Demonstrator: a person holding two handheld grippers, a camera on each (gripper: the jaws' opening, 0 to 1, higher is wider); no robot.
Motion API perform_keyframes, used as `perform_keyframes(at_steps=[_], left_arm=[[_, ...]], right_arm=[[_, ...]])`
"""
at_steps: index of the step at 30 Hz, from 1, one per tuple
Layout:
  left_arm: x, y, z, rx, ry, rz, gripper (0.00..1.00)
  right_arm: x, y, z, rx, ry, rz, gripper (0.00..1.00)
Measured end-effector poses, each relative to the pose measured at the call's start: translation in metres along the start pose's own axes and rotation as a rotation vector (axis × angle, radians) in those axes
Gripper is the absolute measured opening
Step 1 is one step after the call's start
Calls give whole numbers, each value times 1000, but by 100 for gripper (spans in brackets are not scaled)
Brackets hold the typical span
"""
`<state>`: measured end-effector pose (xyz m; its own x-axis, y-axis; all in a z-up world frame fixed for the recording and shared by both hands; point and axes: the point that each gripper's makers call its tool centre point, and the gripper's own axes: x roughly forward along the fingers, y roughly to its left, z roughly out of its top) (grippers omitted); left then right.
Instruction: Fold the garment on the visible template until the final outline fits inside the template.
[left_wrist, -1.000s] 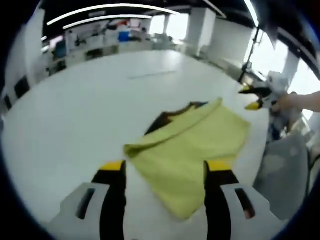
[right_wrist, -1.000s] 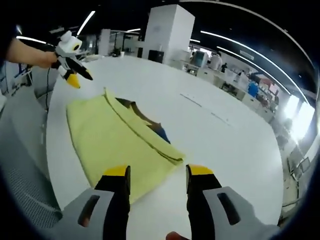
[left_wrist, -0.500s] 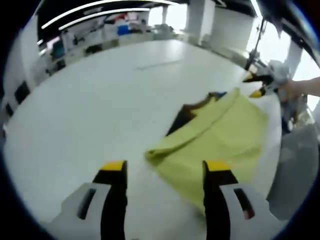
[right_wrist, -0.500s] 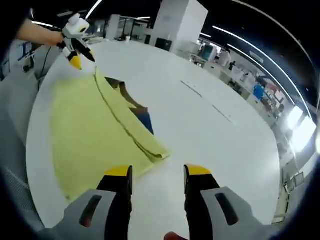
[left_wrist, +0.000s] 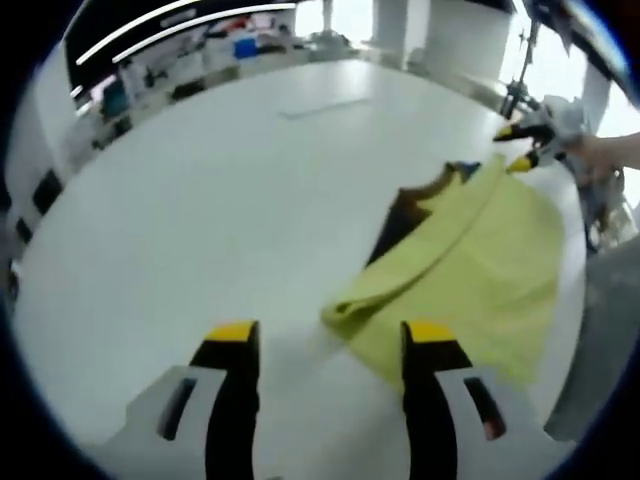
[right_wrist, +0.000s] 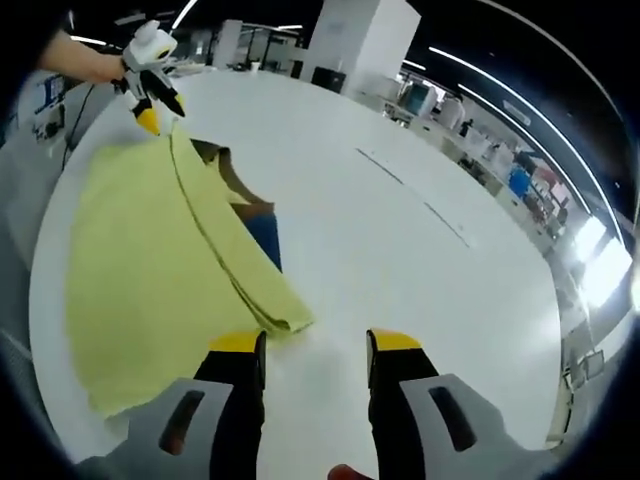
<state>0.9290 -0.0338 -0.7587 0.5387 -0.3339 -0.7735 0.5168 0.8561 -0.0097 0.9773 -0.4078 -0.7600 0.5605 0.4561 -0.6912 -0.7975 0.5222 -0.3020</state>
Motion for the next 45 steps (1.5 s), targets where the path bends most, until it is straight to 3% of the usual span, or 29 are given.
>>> perform_keyframes(at_steps=[15,23,34,45], left_arm=[[4,4,25,4,-23,15,50],[7,20,38,-1,-30,39,49],[6,41,38,-56,-25,87,48],[-13,27,32,-73,-64,83,49]], right_arm=[[11,-21,6,32,-34,-23,40],[18,-34,10,70,-32,-32,41],[26,-48,7,105,-5,-50,41],[16,-38,10,143,-20,-53,41]])
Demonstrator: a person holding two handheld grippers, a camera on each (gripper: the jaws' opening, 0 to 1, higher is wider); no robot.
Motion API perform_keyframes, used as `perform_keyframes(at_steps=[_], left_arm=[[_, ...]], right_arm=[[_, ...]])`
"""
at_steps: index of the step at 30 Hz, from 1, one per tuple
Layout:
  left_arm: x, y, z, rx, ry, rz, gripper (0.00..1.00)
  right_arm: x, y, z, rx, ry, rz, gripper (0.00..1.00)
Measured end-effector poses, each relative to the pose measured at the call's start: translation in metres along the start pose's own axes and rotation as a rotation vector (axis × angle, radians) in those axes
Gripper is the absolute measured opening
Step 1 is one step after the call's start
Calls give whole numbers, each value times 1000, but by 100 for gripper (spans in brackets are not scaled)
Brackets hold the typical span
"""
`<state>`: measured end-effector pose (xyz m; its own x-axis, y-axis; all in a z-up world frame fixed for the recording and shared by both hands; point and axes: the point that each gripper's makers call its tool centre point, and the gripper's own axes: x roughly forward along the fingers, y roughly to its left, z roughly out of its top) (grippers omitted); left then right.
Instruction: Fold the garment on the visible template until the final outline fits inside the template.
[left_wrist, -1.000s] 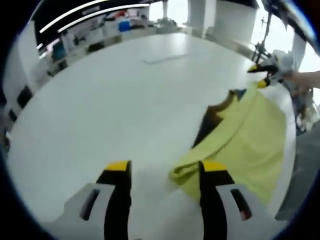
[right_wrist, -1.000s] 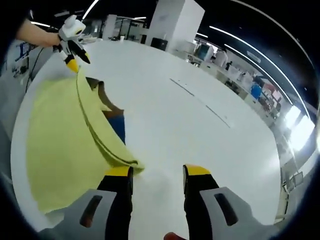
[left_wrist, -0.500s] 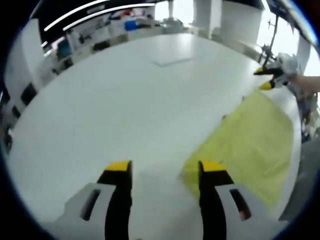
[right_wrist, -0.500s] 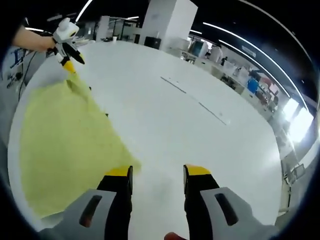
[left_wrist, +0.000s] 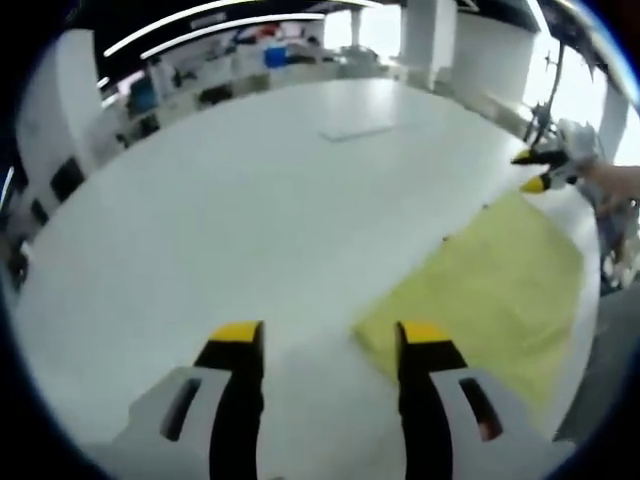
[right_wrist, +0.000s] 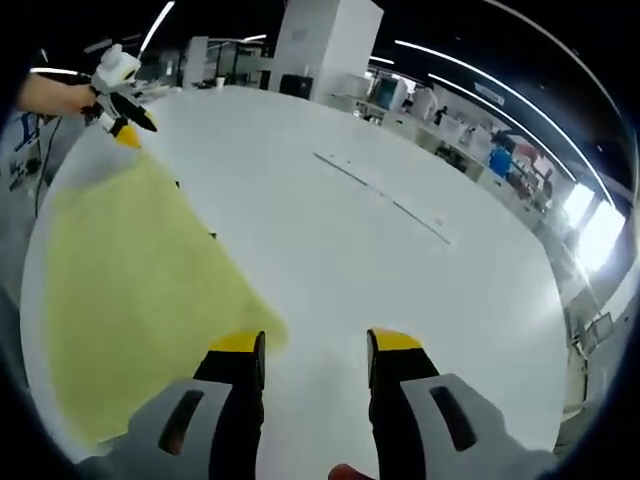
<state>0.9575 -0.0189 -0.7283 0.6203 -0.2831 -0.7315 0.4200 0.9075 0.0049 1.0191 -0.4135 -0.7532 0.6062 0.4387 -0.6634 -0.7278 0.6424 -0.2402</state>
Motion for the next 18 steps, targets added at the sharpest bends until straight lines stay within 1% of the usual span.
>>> perform_keyframes(at_steps=[10,11,15,18], left_arm=[[-26,-24,-13,-49,-35,-15,50],[-29,-26,-16,-53,-37,-16,50],[-40,-35,-20,-65,-48,-21,51],[-49,-46,-25,-81,-57,-29,51]], right_arm=[[-21,25,0,23,-17,6,41],[-26,30,0,30,-22,7,41],[-34,42,-2,36,-24,14,41],[-44,54,-5,42,-27,20,41]])
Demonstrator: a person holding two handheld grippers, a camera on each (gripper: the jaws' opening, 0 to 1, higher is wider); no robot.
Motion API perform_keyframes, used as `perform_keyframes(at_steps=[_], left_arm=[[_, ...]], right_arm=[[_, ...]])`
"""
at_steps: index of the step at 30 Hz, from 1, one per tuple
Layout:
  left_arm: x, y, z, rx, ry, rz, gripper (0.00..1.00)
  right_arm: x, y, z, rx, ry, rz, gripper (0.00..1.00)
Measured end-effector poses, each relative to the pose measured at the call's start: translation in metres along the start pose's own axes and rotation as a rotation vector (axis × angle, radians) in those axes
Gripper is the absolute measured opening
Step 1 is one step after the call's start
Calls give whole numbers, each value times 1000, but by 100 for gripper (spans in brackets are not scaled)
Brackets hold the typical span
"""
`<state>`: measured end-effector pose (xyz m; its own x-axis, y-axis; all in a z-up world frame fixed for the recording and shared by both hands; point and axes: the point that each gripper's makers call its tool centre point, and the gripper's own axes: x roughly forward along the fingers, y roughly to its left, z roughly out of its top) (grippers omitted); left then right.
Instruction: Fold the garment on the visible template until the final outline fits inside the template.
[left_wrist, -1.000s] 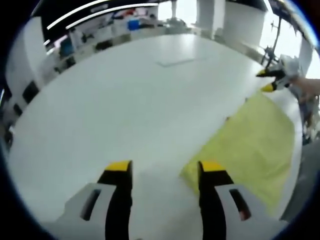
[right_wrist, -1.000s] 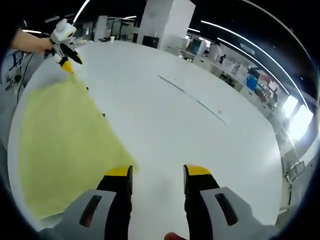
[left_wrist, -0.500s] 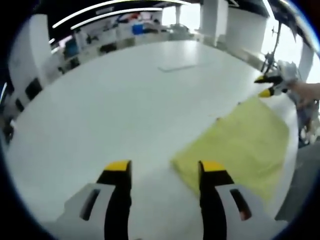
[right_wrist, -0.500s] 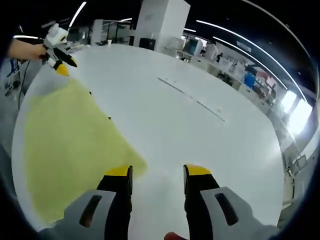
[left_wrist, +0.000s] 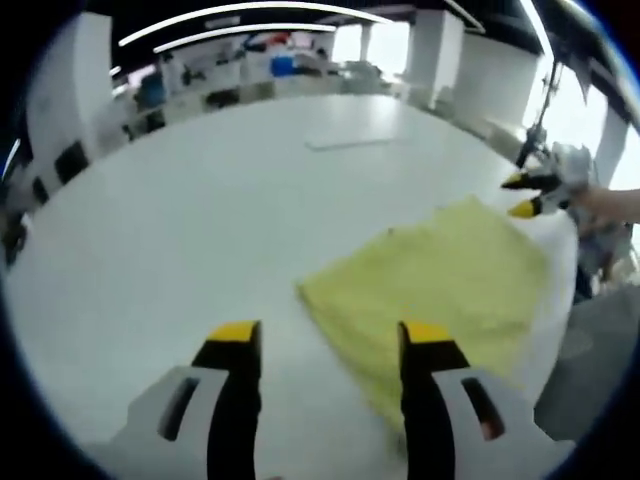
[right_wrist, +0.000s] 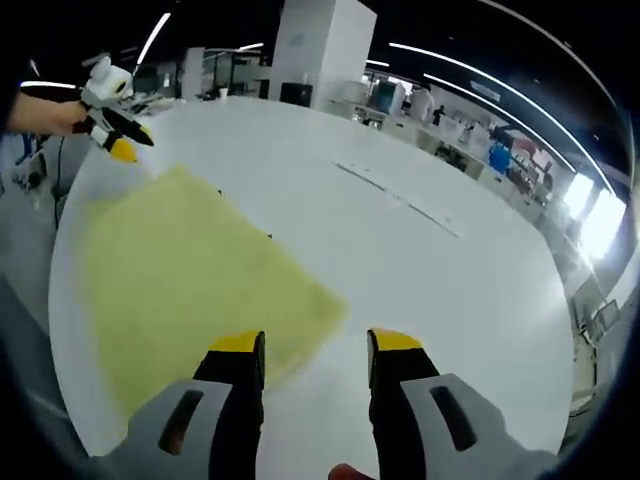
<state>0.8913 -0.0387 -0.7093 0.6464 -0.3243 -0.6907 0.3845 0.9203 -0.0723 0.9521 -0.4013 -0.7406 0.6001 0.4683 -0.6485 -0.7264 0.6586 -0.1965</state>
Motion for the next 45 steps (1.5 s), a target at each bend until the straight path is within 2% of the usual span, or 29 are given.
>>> perform_keyframes(at_steps=[7,11,15,22,26,33,42,45], left_arm=[[-11,-13,-8,-40,-17,-15,53],[-21,-24,-11,-27,-25,-27,54],[-31,-36,-14,-24,-36,-38,54],[-44,-51,-21,-51,-63,-61,56],[-45,-58,-26,-69,-71,-89,58],[-47,-62,-35,-86,-64,-99,57],[-44,-62,-50,-129,-43,-109,58],[-45,-62,-56,-175,-43,-122,58]], right_arm=[[-23,25,-3,32,-11,0,42],[-39,39,-1,75,-22,-1,43],[-50,50,-3,76,-27,4,43],[-67,67,-12,151,-37,17,44],[-72,74,-19,174,-20,18,44],[-76,86,-30,196,-5,32,44],[-74,92,-33,246,8,43,44],[-74,95,-37,267,11,49,44]])
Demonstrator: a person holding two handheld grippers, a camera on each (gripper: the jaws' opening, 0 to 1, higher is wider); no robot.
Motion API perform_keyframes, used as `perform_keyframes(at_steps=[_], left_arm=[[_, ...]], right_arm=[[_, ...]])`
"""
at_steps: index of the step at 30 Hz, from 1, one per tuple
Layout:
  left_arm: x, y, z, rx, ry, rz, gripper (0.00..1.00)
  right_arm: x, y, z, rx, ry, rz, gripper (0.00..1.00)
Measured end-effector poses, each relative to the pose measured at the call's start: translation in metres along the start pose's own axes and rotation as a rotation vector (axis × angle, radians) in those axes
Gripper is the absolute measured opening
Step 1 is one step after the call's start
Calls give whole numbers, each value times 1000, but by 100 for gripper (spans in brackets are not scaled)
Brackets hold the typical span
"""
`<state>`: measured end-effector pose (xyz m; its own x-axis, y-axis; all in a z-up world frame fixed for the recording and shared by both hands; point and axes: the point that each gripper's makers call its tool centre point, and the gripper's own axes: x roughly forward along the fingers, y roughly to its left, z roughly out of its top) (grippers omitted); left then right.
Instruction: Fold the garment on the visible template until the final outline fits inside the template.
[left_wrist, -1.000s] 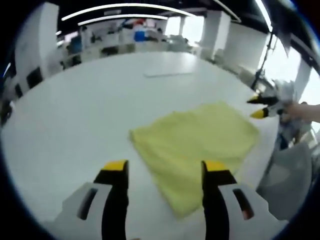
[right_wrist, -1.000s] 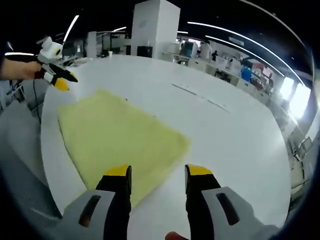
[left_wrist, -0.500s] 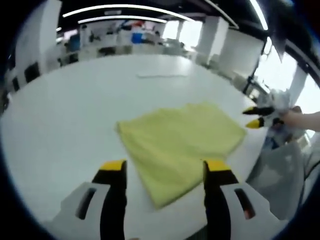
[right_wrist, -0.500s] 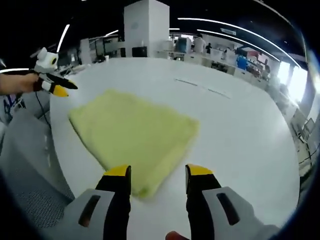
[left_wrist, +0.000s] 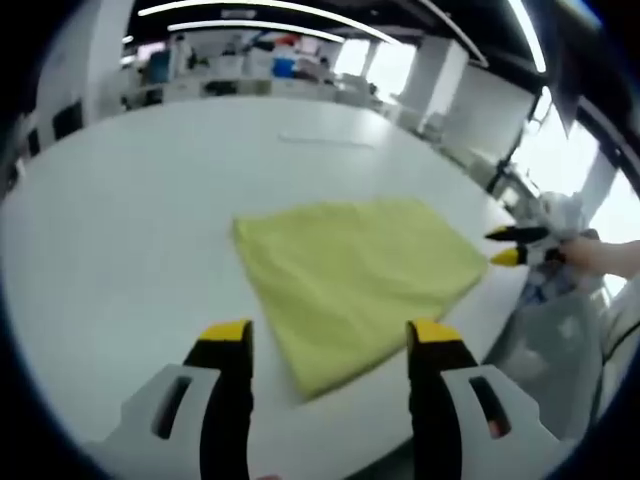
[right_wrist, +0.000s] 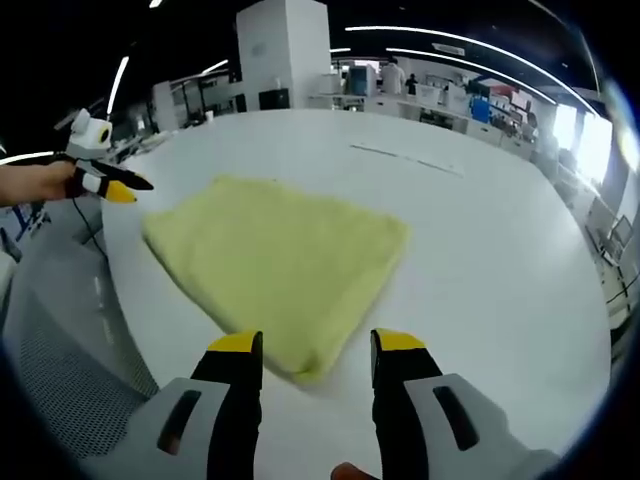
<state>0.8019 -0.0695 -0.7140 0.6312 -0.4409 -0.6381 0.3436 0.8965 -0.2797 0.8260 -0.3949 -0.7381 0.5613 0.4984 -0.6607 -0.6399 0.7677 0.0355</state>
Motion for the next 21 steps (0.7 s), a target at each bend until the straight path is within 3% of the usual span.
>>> perform_keyframes(at_steps=[8,12,21], left_arm=[[2,-4,-19,-76,44,-58,56],[2,-6,-25,-153,44,-78,55],[11,-2,-36,-271,34,-89,50]], right_arm=[[-5,9,-19,25,46,19,40],[-3,8,-28,44,63,35,35],[6,16,-29,53,70,62,25]])
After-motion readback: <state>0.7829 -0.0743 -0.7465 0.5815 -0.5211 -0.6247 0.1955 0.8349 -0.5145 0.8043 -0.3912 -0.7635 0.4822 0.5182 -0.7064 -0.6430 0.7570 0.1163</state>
